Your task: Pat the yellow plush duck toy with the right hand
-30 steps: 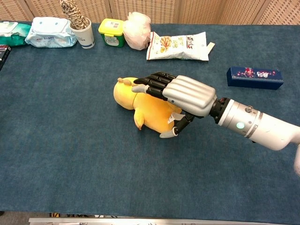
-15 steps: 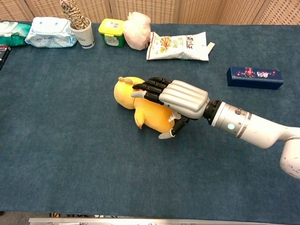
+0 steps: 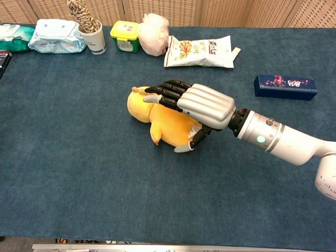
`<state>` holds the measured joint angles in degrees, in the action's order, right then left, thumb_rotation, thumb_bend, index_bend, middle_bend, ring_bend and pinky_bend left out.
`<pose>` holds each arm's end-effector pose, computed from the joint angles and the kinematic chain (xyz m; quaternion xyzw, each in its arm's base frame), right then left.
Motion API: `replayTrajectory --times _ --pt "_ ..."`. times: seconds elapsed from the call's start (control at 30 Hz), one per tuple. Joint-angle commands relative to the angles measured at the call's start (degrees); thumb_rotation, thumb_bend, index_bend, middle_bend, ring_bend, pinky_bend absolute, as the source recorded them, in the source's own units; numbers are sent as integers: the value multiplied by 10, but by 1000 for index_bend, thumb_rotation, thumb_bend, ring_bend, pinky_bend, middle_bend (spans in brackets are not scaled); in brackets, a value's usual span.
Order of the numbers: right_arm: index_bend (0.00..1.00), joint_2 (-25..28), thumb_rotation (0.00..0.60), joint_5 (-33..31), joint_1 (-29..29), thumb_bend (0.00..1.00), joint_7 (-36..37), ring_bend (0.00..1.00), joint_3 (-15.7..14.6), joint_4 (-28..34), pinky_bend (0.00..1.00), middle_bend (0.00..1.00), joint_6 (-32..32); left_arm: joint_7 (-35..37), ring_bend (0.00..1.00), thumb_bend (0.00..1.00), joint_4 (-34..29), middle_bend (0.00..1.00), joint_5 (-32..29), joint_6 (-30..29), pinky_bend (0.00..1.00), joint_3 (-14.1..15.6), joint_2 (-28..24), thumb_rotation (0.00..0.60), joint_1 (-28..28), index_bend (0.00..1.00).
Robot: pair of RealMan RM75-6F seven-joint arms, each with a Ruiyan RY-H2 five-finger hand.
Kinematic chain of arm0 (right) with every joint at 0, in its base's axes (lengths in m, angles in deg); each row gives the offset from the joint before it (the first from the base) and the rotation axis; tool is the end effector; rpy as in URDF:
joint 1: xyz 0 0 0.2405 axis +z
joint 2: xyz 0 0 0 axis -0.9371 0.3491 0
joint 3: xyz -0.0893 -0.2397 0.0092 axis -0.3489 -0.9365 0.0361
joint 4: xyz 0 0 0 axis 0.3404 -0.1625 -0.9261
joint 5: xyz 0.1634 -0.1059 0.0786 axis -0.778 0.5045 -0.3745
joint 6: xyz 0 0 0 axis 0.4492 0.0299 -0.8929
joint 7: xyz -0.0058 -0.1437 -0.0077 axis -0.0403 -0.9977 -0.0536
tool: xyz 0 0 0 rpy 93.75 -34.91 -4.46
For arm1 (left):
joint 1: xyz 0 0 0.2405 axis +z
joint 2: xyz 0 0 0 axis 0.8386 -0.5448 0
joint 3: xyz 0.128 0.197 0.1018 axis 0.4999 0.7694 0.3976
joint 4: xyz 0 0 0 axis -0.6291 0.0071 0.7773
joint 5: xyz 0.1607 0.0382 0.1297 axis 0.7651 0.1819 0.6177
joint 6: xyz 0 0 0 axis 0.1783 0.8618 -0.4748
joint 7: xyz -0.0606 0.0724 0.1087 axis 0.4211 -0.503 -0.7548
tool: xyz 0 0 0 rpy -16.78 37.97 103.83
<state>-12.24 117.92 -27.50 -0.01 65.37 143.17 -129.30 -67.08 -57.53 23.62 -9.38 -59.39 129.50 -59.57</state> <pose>-0.1333 -0.2760 -0.0784 0.8290 -0.2391 0.4663 0.1955 -0.3049 0.1626 0.1567 -0.5749 -0.4229 -0.3887 0.5827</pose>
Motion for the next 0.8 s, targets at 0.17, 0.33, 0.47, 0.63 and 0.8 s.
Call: replayTrajectory --times 0.17,0.33,0.47,0.63,0.8 --pt "0 -25 413 -9 10 0 5 0 -6 -27 0 0 19 7 235 220 1 262 0 -3 155 1 -2 600 3 267" --pt "0 -31 413 -13 7 0 10 0 -15 -42 0 0 19 7 235 220 1 262 0 -1 155 2 -2 600 2 267" --pt "0 -27 413 -14 -1 0 9 0 -23 -44 0 0 8 6 235 220 2 262 2 0 155 1 -1 600 1 267" --pt "0 -11 412 -13 -15 0 2 0 -28 -28 0 0 -19 4 235 220 1 262 3 2 155 0 0 600 -2 267" --pt "0 22 413 -14 -28 0 -16 0 -26 16 0 0 -45 2 235 220 1 262 4 6 155 -1 2 600 -6 267"
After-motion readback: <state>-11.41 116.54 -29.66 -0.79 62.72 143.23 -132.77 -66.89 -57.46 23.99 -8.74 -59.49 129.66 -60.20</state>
